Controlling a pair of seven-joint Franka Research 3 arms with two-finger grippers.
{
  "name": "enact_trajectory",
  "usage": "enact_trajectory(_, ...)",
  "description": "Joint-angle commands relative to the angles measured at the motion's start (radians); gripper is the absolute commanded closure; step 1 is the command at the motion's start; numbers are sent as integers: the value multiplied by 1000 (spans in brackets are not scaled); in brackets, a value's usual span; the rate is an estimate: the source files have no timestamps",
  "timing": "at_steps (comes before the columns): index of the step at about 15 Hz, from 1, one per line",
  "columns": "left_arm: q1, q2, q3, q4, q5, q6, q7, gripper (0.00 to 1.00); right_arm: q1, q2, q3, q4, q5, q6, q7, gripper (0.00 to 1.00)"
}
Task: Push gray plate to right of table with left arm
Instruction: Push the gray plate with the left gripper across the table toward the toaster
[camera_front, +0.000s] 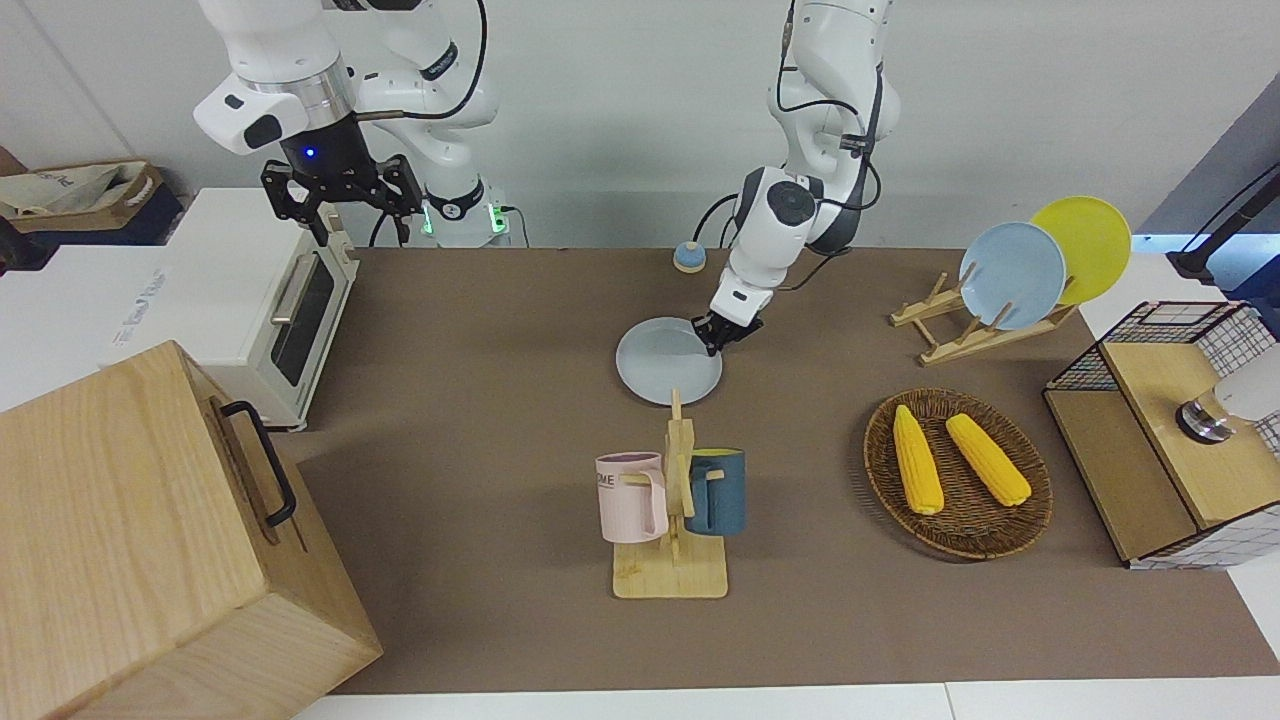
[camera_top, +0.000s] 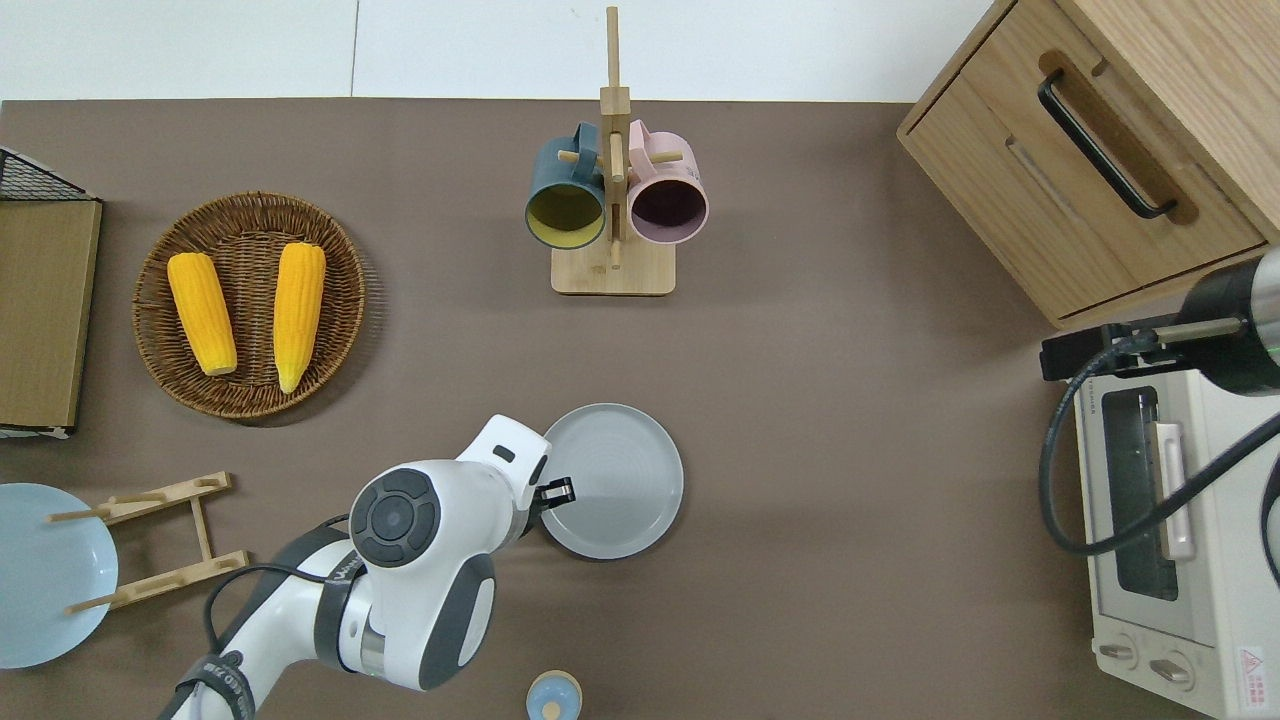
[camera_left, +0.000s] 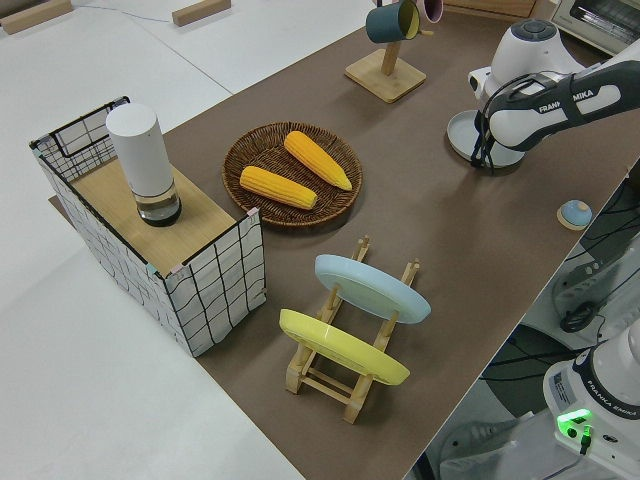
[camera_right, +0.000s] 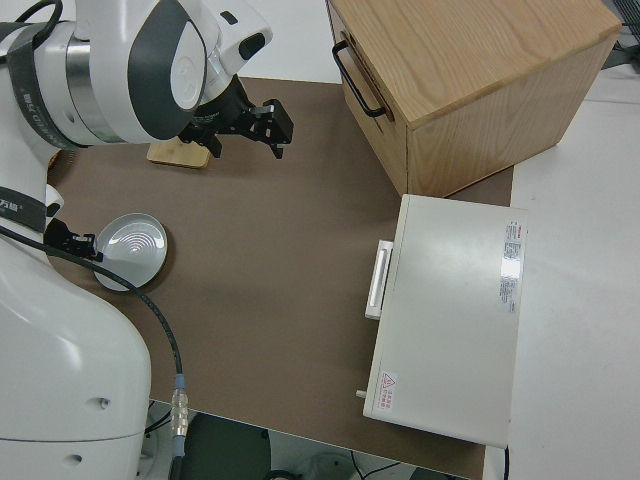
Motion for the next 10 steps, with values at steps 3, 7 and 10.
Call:
enact_trajectory(3, -28, 98, -95, 61, -19, 76, -130, 1000, -3, -4, -1, 5, 22, -14, -1, 17)
enact_trajectory(7, -50, 121, -120, 101, -13, 77, -202, 1000, -3, -4, -1, 5, 22, -12, -1, 17)
enact_trajectory(10, -93, 159, -118, 150, -6, 77, -277, 1000, -3, -4, -1, 5, 22, -12, -1, 17)
